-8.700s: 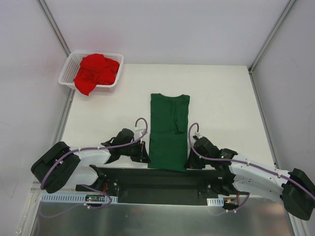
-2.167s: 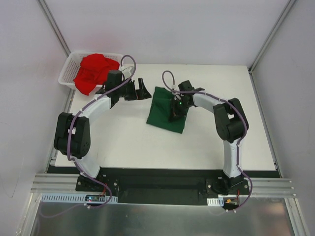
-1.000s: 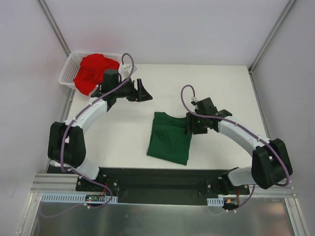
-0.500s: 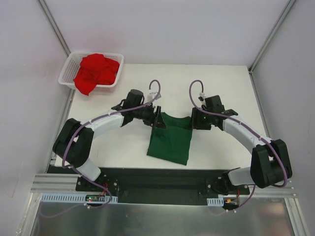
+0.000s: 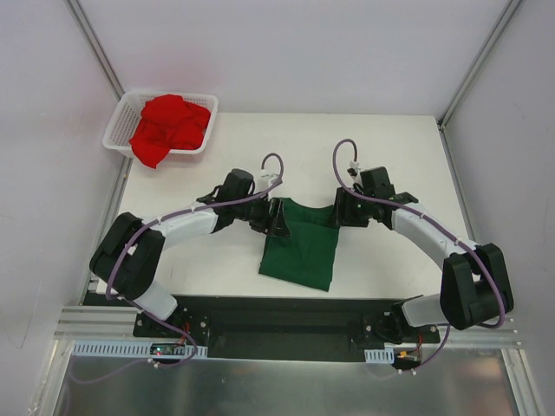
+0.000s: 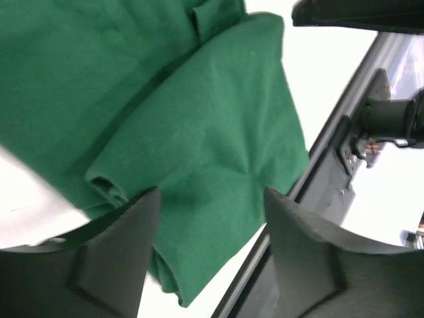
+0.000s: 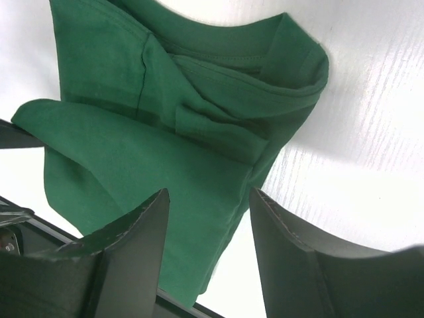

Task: Fold and stack the t-shirts
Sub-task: Smooth out wrinkles on the folded tshirt

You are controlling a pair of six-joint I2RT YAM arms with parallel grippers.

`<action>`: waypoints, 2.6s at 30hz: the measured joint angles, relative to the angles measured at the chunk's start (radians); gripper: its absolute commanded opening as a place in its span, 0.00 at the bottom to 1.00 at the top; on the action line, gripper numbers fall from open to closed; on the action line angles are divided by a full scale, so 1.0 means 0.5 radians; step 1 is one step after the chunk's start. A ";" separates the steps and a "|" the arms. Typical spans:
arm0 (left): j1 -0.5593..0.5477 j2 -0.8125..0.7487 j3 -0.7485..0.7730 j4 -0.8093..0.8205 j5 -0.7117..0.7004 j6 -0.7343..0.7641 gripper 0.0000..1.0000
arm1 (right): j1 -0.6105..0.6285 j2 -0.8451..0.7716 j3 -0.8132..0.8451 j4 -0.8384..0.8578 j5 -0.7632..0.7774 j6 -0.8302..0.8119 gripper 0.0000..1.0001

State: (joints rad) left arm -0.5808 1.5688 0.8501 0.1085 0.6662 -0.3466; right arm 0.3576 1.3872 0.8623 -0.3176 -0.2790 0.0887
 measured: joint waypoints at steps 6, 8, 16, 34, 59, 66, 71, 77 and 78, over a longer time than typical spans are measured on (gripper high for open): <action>0.087 -0.047 0.034 -0.019 -0.048 0.032 0.69 | 0.000 0.000 0.000 0.000 -0.005 0.000 0.55; 0.172 -0.052 0.040 -0.018 -0.048 0.046 0.69 | 0.000 0.000 0.000 0.000 -0.015 0.001 0.55; 0.269 -0.031 0.041 -0.019 -0.093 0.059 0.65 | 0.000 0.014 -0.010 0.018 -0.062 0.016 0.55; 0.202 0.151 0.092 0.031 -0.061 0.049 0.55 | 0.000 -0.006 -0.106 0.013 -0.079 0.031 0.54; 0.153 0.256 0.139 0.075 -0.039 0.039 0.26 | 0.000 0.089 -0.118 0.065 -0.086 0.062 0.16; 0.153 0.256 0.139 0.081 -0.039 0.029 0.00 | 0.000 0.098 -0.118 0.077 -0.096 0.068 0.09; 0.153 0.256 0.139 0.082 -0.039 0.029 0.00 | 0.000 0.098 -0.118 0.076 -0.097 0.068 0.08; 0.152 0.254 0.140 0.082 -0.039 0.028 0.00 | 0.000 0.052 -0.118 0.049 -0.089 0.067 0.08; 0.152 0.253 0.141 0.079 -0.038 0.028 0.00 | 0.001 0.026 -0.118 0.037 -0.086 0.066 0.08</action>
State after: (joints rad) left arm -0.5049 1.6951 0.9207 0.1482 0.6472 -0.3325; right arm 0.3580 1.4002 0.8032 -0.2993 -0.3222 0.1219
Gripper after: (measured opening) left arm 0.022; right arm 0.088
